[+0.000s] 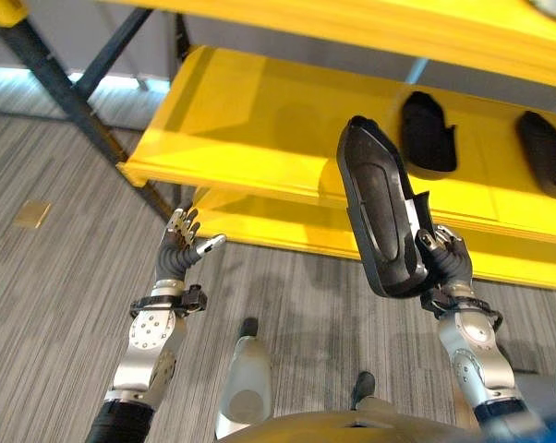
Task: Move parts from the plastic box to the shelf.
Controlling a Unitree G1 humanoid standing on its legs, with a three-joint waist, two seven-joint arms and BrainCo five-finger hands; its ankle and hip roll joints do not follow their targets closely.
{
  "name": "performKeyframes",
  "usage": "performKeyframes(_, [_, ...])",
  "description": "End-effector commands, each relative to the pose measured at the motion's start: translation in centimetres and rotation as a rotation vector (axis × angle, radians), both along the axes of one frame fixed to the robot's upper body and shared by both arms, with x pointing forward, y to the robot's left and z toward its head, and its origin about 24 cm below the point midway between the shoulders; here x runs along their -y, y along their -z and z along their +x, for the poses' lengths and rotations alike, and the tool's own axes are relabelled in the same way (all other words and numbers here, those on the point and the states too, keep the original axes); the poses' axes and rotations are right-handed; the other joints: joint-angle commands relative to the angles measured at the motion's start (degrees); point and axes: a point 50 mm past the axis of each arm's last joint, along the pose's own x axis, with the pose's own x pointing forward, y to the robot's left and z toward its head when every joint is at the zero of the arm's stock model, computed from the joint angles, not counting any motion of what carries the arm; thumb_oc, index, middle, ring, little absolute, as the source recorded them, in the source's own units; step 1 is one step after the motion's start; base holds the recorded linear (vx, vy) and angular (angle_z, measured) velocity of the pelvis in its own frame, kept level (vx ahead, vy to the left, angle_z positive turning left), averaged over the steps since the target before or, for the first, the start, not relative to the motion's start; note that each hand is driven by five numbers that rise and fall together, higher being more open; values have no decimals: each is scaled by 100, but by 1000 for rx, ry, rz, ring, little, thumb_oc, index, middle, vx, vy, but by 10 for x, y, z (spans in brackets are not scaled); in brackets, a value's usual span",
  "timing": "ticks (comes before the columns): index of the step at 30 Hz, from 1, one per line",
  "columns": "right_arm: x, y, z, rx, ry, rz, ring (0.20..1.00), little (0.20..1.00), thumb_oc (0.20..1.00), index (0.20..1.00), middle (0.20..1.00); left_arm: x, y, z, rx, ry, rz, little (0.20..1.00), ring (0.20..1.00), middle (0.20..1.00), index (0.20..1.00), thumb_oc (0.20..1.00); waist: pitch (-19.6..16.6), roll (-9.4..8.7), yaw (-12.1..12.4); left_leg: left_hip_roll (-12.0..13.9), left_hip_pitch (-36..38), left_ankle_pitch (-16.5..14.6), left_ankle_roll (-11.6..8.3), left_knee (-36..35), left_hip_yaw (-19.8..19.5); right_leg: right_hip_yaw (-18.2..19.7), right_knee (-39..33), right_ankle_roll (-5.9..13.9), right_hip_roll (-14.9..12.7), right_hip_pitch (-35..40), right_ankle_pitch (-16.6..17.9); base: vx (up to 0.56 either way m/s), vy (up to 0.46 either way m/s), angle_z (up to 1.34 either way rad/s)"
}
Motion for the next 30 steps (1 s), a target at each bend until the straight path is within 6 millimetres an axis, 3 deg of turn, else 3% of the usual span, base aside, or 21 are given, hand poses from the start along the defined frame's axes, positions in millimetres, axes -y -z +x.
performKeyframes(1, [8, -45, 21, 208, 15, -52, 200, 200, 200, 200, 200, 6, -27, 2, 146, 23, 15, 1000, 1000, 1000, 1000, 1000, 67, 52, 214, 16, 274, 311, 61, -671, 282, -95, 345, 169, -219, 393, -168, -11, 13, 14])
performKeyframes(6, [-19, -74, 56, 289, -5, -27, 200, 200, 200, 200, 200, 10, -28, 3, 143, 28, -9, 1000, 1000, 1000, 1000, 1000, 298, 15, 736, -137, 14, 307, 94, -584, 60, -367, 256, 142, -179, 433, -165, -20, 4, 26])
performKeyframes(9, [-31, -109, 89, 354, 28, -24, 200, 200, 200, 200, 200, 16, -34, 4, 163, 61, -21, 1000, 1000, 1000, 1000, 1000, 500, 44, 1014, -228, -197, 289, 116, -454, -36, -457, 301, 107, -153, 369, -239, -32, 16, 22])
performKeyframes(15, [-26, -165, 124, 426, 116, -35, 200, 200, 200, 200, 200, 21, -41, 8, 187, 80, -29, 1000, 1000, 1000, 1000, 1000, 798, 149, 1143, -256, -358, 251, 139, -297, -3, -411, 444, 61, -167, 159, -276, -40, 26, 6])
performKeyframes(17, [-26, -174, 128, 439, 126, -43, 200, 200, 200, 200, 200, 22, -42, 9, 189, 84, -33, 1000, 1000, 1000, 1000, 1000, 855, 172, 1150, -246, -372, 240, 146, -280, 8, -381, 477, 56, -178, 118, -275, -13, 13, -2])
performKeyframes(20, [-20, -208, 144, 457, 179, -47, 200, 200, 200, 200, 200, 26, -43, 10, 189, 112, -39, 1000, 1000, 1000, 1000, 1000, 1023, 250, 1188, -239, -504, 217, 177, -195, 63, -327, 561, 43, -179, -69, -261, -36, 31, -6])
performKeyframes(22, [-17, -216, 147, 457, 193, -37, 200, 200, 200, 200, 200, 27, -43, 10, 189, 117, -42, 1000, 1000, 1000, 1000, 1000, 1051, 263, 1193, -233, -538, 209, 183, -168, 79, -321, 575, 40, -178, -102, -262, -23, 24, -14])
performKeyframes(23, [-11, -231, 152, 460, 224, -42, 200, 200, 200, 200, 200, 30, -44, 11, 194, 132, -50, 1000, 1000, 1000, 1000, 1000, 1123, 285, 1205, -227, -611, 201, 198, -126, 105, -305, 597, 37, -181, -177, -248, -16, 24, -13])
performKeyframes(30, [19, -248, 164, 376, 357, -37, 200, 200, 200, 200, 200, 38, -47, 14, 204, 164, -56, 1000, 1000, 1000, 1000, 1000, 1237, 403, 1197, -299, -823, 154, 239, 2, 133, -280, 618, 23, -208, -312, -250, -2, 11, -2])
